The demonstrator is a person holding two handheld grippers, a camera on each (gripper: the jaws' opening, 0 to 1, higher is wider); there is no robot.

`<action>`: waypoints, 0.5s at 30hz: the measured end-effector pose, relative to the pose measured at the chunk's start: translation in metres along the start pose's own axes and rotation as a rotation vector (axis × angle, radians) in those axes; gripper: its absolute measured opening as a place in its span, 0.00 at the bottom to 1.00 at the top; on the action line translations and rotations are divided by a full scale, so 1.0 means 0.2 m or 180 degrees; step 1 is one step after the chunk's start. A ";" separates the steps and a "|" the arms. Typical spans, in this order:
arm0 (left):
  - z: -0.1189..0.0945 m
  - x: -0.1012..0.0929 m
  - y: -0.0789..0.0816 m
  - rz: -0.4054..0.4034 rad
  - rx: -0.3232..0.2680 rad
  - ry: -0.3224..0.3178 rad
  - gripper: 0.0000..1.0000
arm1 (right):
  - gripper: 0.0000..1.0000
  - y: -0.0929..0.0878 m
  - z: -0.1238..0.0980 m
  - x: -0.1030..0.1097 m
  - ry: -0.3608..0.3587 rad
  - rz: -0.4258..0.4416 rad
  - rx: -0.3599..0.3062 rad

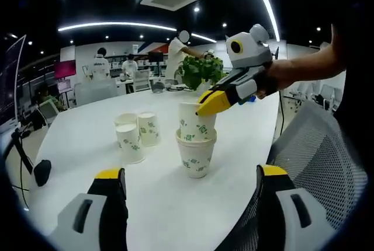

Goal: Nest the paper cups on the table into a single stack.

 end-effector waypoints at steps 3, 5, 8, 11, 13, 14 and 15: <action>0.00 0.00 0.00 0.0004 -0.0001 0.0001 0.91 | 0.03 -0.03 0.02 0.00 0.0022 0.0038 0.0037; 0.00 0.00 0.00 0.0002 0.0000 0.0005 0.91 | 0.03 -0.05 0.04 0.01 0.0047 0.0057 0.0075; 0.00 -0.01 0.00 0.0014 0.0010 0.0006 0.91 | 0.03 -0.07 0.06 0.02 0.0070 0.0073 0.0106; 0.00 -0.01 0.01 0.0025 0.0016 0.0002 0.91 | 0.03 -0.08 0.08 0.02 0.0093 0.0098 0.0126; 0.00 -0.01 0.00 0.0023 0.0020 0.0003 0.91 | 0.03 -0.09 0.09 0.02 0.0101 0.0121 0.0148; 0.00 -0.01 0.00 0.0022 0.0018 0.0002 0.91 | 0.03 -0.09 0.09 0.02 0.0104 0.0130 0.0155; 0.00 -0.01 0.00 0.0024 0.0018 0.0003 0.91 | 0.03 -0.10 0.10 0.02 0.0106 0.0140 0.0163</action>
Point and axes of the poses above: the point that each gripper's makers call its tool centre point, and the gripper's own axes: z roughly forward along the fingers, x roughly to its left, y roughly out of its top, the point moved 3 cm from there along -z, roughly backward along the fingers, and after that the axes turned 8 degrees about x, right-handed, at the moved point
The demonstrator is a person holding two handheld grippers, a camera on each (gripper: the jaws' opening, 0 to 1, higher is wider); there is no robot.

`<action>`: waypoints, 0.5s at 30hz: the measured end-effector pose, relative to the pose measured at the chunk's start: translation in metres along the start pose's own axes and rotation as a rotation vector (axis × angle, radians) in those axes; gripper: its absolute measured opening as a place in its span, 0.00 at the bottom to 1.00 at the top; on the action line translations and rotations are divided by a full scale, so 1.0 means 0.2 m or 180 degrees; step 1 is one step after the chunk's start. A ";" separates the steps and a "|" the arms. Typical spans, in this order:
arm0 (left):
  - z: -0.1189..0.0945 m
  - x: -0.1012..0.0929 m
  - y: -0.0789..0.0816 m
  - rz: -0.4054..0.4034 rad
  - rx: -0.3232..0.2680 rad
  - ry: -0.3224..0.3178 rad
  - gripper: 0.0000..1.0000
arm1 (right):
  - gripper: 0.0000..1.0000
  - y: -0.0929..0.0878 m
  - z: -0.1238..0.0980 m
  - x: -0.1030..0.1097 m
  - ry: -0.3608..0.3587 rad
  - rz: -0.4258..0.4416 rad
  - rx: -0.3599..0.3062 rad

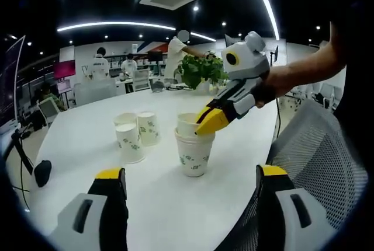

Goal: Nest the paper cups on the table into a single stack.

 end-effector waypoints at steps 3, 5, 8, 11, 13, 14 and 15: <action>0.00 0.00 0.00 0.0006 0.0006 0.0004 0.91 | 0.03 -0.01 0.01 0.00 0.0010 0.0028 0.0010; 0.00 0.00 0.00 0.0003 0.0005 0.0006 0.90 | 0.04 -0.02 0.02 0.00 0.0017 0.0050 0.0021; 0.00 0.00 0.00 0.0003 0.0005 0.0013 0.90 | 0.04 -0.03 0.03 0.00 0.0042 0.0089 0.0031; 0.00 0.00 0.00 0.0003 0.0008 0.0021 0.90 | 0.04 -0.05 0.04 0.00 0.0054 0.0111 0.0043; 0.00 0.00 0.00 0.0002 0.0008 0.0025 0.90 | 0.04 -0.05 0.05 0.00 0.0067 0.0127 0.0046; 0.00 0.00 0.00 0.0002 0.0010 0.0029 0.90 | 0.04 -0.05 0.05 0.00 0.0077 0.0136 0.0046; 0.00 0.00 0.00 0.0001 0.0011 0.0032 0.90 | 0.04 -0.05 0.06 0.00 0.0082 0.0142 0.0048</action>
Point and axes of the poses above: the point that each gripper's makers call its tool centre point, and the gripper's own axes: z roughly forward along the fingers, x roughly to its left, y roughly out of its top, the point moved 3 cm from there along -z, roughly backward along the fingers, and after that the axes turned 8 degrees about x, right-handed, at the moved point
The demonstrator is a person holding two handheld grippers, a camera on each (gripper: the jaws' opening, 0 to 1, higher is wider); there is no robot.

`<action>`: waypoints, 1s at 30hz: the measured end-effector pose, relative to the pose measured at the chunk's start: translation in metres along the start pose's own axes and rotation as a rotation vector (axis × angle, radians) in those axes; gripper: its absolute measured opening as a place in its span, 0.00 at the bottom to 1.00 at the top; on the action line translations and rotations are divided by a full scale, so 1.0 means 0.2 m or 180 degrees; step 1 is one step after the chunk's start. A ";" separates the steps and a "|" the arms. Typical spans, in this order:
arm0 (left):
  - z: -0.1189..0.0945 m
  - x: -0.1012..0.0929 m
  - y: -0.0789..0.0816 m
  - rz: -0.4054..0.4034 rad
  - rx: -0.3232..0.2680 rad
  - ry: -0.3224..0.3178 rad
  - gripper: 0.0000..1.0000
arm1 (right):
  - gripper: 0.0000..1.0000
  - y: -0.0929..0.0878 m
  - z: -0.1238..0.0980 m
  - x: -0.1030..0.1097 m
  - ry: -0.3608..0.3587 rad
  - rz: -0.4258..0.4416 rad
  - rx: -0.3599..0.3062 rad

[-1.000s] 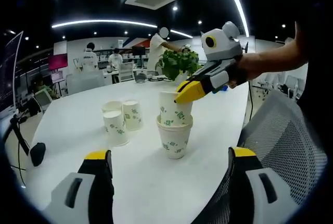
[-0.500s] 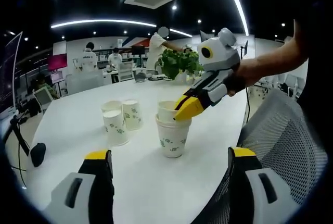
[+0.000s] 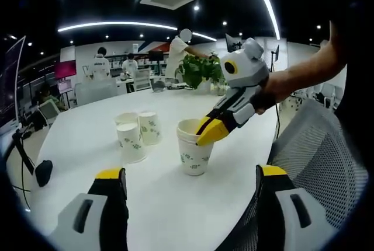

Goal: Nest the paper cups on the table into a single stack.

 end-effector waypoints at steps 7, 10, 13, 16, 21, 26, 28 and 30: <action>0.00 0.00 0.00 0.0002 0.0002 0.0018 0.90 | 0.05 0.00 0.01 -0.01 0.0026 0.0020 0.0003; 0.00 0.00 0.01 0.0002 0.0003 0.0024 0.90 | 0.06 0.00 0.01 -0.01 0.0036 -0.0002 -0.0006; 0.00 0.01 0.01 0.0001 0.0005 0.0028 0.90 | 0.07 0.00 0.01 -0.01 0.0065 0.0001 -0.0023; 0.00 0.01 0.00 -0.0009 -0.0004 0.0032 0.90 | 0.12 0.01 0.00 -0.01 0.0072 0.0011 -0.0061; 0.00 0.02 0.00 -0.0017 -0.0013 0.0041 0.91 | 0.16 0.02 -0.01 0.00 0.0076 -0.0021 -0.0105; 0.00 0.02 0.00 -0.0005 -0.0009 0.0024 0.91 | 0.21 0.03 -0.03 0.00 0.0057 -0.0061 -0.0147; 0.00 0.01 0.00 -0.0007 -0.0011 0.0019 0.91 | 0.21 0.04 -0.04 0.00 0.0049 -0.0070 -0.0180; 0.00 0.01 0.00 -0.0008 -0.0009 0.0012 0.91 | 0.23 0.05 -0.05 0.01 0.0036 -0.0087 -0.0213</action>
Point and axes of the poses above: the point that each gripper's makers call its tool centre point, and the gripper's own axes: z roughly forward along the fingers, x roughly to its left, y roughly out of its top, the point moved 3 cm from there along -z, roughly backward along the fingers, and after that the axes turned 8 degrees about x, right-handed, at the moved point
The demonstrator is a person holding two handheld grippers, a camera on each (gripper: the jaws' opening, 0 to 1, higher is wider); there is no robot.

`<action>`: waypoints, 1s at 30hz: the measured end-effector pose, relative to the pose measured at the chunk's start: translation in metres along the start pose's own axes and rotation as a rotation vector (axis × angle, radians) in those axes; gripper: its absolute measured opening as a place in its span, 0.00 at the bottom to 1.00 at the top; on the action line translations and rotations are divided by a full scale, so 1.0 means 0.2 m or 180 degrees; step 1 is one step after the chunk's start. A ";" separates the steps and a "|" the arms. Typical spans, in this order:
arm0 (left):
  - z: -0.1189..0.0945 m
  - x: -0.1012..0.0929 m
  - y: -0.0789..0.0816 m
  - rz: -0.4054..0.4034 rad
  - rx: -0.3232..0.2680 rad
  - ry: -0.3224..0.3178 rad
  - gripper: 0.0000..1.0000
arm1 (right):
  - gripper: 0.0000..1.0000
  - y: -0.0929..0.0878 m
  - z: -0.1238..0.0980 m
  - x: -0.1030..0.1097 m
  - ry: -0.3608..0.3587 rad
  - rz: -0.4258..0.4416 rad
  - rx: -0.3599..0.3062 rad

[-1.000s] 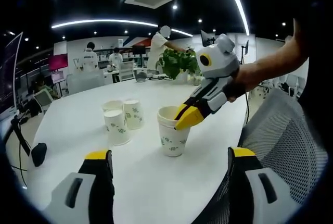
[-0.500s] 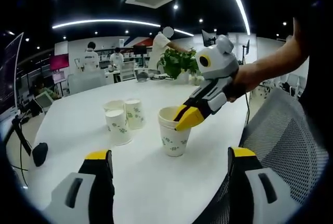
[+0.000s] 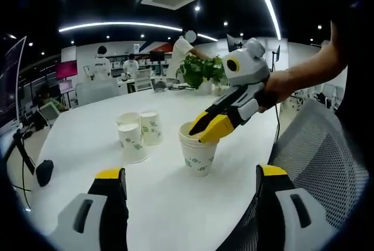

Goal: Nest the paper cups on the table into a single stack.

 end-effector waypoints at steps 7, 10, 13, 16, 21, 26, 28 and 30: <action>0.00 0.00 0.00 0.0003 -0.0007 -0.0017 0.91 | 0.31 0.03 -0.05 0.00 -0.0067 -0.0056 -0.0105; 0.00 -0.01 0.00 0.0005 -0.0012 -0.0021 0.91 | 0.36 0.03 -0.07 0.01 -0.0101 -0.0070 -0.0127; 0.00 -0.01 0.01 0.0006 -0.0022 -0.0023 0.91 | 0.40 0.04 -0.10 0.00 -0.0183 -0.0069 -0.0167; 0.00 -0.01 0.01 0.0002 -0.0030 -0.0023 0.91 | 0.46 0.04 -0.13 -0.02 -0.0279 -0.0058 -0.0192; 0.00 -0.01 0.01 0.0008 -0.0042 -0.0037 0.92 | 0.51 0.02 -0.17 -0.05 -0.0409 -0.0043 -0.0214; 0.00 -0.01 0.01 0.0019 -0.0049 -0.0047 0.92 | 0.53 0.00 -0.23 -0.07 -0.0528 -0.0033 -0.0239; 0.00 -0.01 0.01 0.0019 -0.0049 -0.0050 0.93 | 0.55 -0.01 -0.25 -0.08 -0.0581 -0.0026 -0.0249; 0.00 -0.02 0.01 0.0022 -0.0051 -0.0057 0.93 | 0.58 -0.02 -0.27 -0.09 -0.0621 -0.0015 -0.0261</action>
Point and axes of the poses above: the point that each gripper's makers call its tool centre point, and the gripper's own axes: z roughly forward along the fingers, x roughly to its left, y roughly out of its top, the point moved 3 cm from there along -z, roughly backward along the fingers, and after that the axes turned 8 degrees about x, right-handed, at the moved point
